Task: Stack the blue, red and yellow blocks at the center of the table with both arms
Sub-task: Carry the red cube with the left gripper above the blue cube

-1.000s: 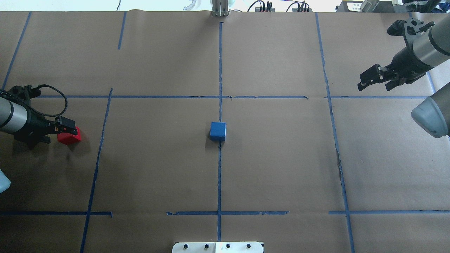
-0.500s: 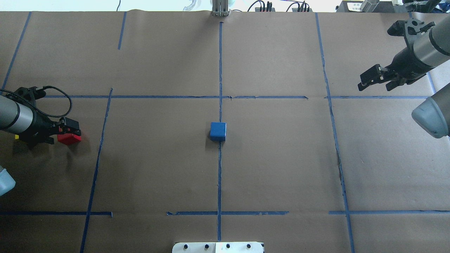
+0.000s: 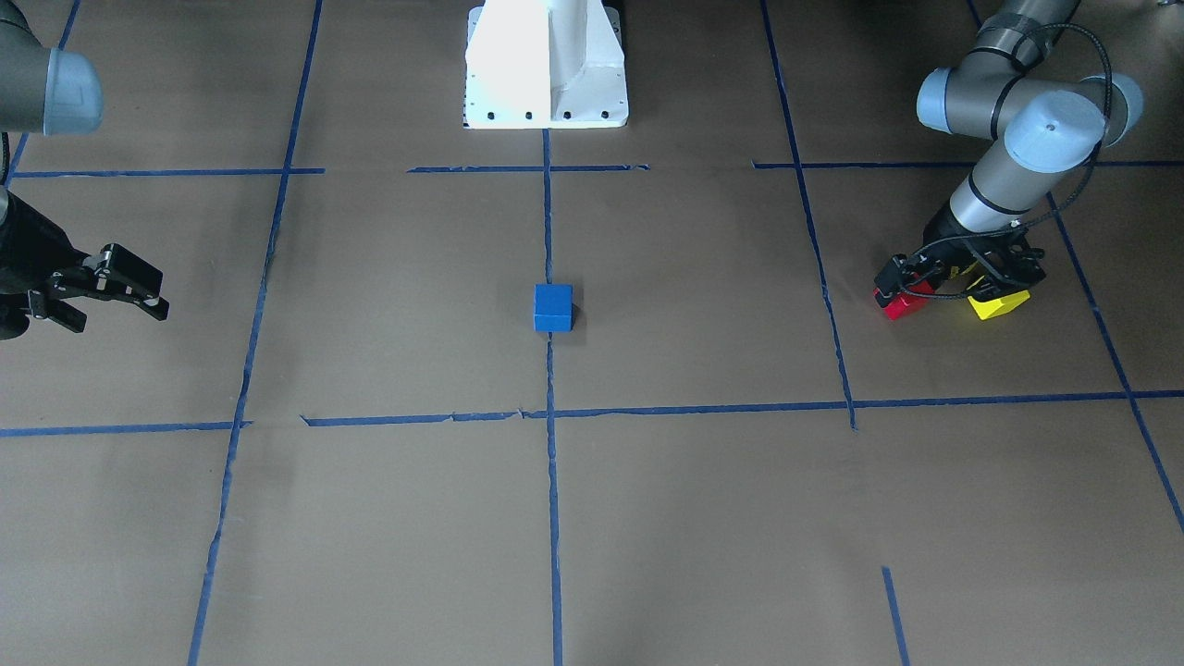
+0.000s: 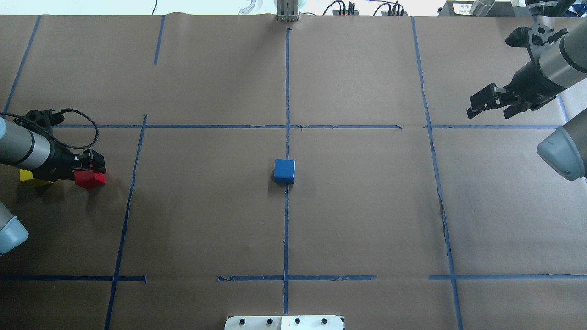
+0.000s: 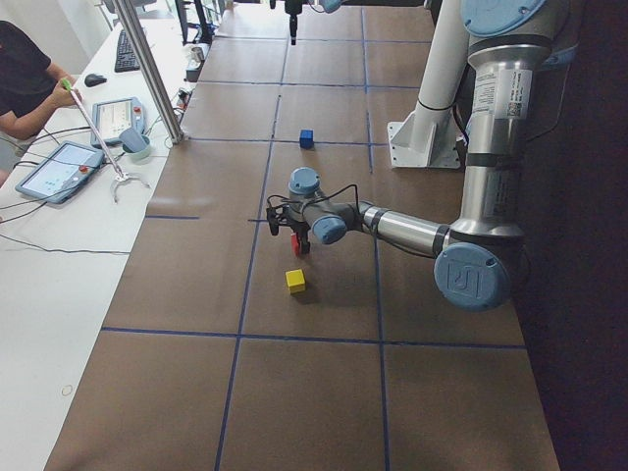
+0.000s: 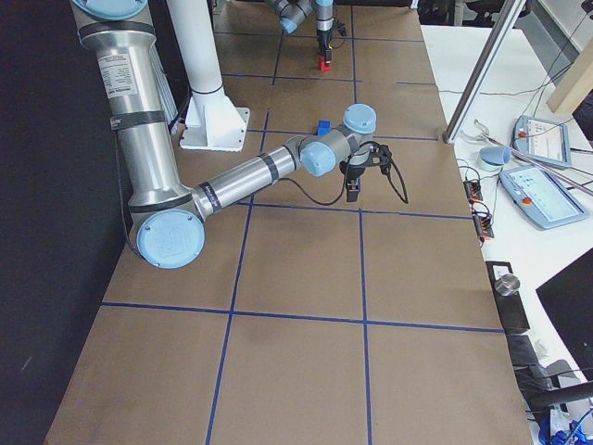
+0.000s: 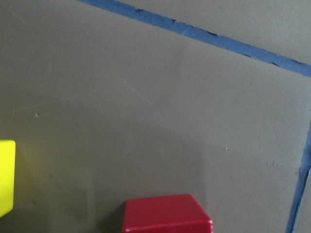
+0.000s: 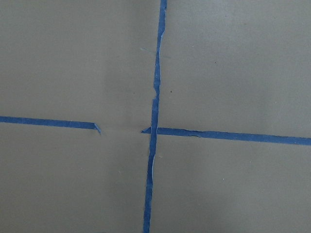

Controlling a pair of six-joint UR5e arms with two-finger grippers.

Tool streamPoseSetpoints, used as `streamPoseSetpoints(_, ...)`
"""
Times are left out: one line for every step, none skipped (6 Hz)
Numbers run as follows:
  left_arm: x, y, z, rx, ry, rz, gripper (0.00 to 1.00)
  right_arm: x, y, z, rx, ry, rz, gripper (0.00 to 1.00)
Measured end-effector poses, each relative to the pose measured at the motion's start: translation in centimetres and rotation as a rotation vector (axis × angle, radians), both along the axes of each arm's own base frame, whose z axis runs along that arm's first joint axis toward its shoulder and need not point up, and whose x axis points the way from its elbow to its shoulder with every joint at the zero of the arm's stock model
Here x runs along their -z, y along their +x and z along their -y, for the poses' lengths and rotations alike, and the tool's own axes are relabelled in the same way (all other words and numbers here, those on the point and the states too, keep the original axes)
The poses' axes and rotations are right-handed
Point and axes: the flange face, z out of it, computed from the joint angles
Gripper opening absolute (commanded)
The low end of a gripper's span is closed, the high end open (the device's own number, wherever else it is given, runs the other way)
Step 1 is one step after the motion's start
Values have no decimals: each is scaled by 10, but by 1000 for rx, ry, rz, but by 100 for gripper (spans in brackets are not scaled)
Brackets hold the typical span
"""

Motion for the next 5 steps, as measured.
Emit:
streamPoseSetpoints(2,-1,0,5,8,1,0,0,0,0,-1,0,0,100)
streamPoseSetpoints(16,-2,0,12,32,-13,0,2,-1,0,-1,2,3,100)
streamPoseSetpoints(48,4,5,13,74,-49,0,5,1,1,0,8,6,100)
streamPoseSetpoints(101,30,20,-1,102,-76,0,5,7,2,-6,12,7,100)
streamPoseSetpoints(186,86,35,-55,99,-73,0,0,17,3,-19,8,4,100)
